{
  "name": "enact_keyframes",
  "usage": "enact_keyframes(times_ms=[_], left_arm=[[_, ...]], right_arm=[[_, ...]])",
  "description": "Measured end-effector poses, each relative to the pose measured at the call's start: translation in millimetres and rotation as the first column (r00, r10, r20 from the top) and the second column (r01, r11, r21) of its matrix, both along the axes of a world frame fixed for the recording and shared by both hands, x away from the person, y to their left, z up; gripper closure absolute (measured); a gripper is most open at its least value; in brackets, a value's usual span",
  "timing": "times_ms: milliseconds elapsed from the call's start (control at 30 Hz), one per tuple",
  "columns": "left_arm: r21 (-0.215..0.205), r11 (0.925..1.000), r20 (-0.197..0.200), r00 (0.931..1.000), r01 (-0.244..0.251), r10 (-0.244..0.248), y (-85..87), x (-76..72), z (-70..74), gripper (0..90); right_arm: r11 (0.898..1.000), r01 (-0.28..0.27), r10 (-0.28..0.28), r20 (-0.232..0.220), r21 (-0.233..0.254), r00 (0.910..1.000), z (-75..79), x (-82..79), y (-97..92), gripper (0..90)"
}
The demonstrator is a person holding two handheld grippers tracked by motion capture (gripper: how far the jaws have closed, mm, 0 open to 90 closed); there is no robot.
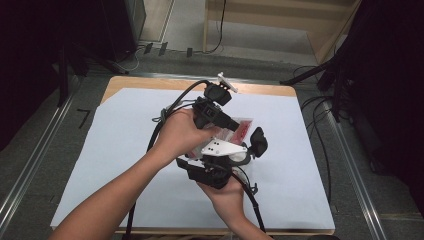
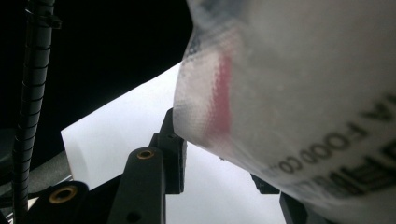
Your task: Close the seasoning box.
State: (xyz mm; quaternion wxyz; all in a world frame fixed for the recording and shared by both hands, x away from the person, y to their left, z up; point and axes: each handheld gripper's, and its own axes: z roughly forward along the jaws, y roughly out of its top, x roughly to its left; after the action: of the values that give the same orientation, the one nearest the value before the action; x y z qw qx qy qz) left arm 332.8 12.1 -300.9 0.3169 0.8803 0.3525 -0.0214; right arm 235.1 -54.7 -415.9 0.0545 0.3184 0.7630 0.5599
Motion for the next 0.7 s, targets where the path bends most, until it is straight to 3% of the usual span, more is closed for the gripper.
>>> enact_keyframes(times_ms=[433,700], left_arm=[[-0.026,0.9996,-0.004,1.0000,-0.009,0.009,6.8,-0.4,-3.4,76.7],[-0.022,0.9998,-0.003,1.0000,-0.003,0.003,6.6,-1.4,-3.0,76.8]], right_arm=[[1.000,-0.007,0.007,0.000,-0.020,1.0000,-1.7,-0.3,1.9,60.5],[1.000,-0.012,0.012,0.005,-0.019,0.9999,-2.5,-0.4,1.6,60.4]])
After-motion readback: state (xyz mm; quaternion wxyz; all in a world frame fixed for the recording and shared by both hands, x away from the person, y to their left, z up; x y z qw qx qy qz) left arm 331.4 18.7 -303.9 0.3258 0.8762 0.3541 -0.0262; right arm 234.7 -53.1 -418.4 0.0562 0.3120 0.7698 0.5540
